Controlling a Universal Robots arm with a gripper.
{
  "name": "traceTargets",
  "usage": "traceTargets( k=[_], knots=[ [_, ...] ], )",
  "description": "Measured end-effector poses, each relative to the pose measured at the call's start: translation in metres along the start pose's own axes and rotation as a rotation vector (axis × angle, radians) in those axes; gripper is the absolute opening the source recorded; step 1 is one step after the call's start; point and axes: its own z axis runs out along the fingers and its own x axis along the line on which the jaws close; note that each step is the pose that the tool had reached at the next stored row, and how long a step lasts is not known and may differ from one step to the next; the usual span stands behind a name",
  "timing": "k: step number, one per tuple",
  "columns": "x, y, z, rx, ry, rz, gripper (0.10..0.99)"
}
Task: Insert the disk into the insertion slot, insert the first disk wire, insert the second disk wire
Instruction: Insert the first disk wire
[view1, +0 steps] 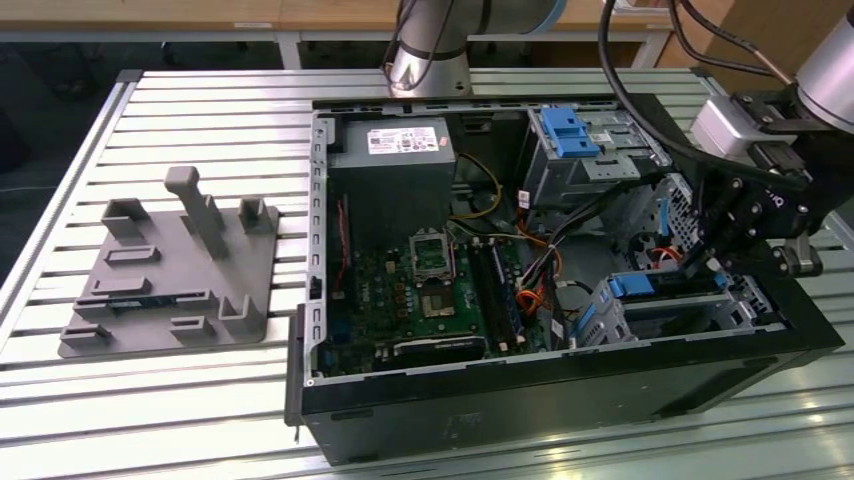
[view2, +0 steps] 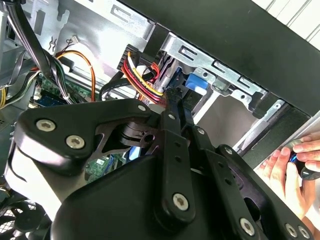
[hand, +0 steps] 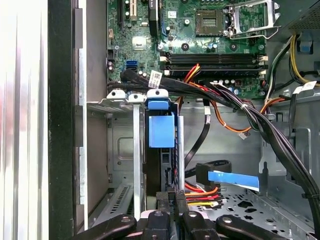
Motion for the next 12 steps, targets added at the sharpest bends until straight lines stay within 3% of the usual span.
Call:
traceTargets(
  k=[9, 10, 12],
  knots=[
    [0.0003, -0.0003, 0.0033, 0.000, -0.0013, -0.004, 0.173],
    [0.0003, -0.0002, 0.0002, 0.000, -0.0011, -0.004, 0.173],
    [0.0002, 0.0000, -0.0095, 0.000, -0.0001, -0.004, 0.294]
  ],
)
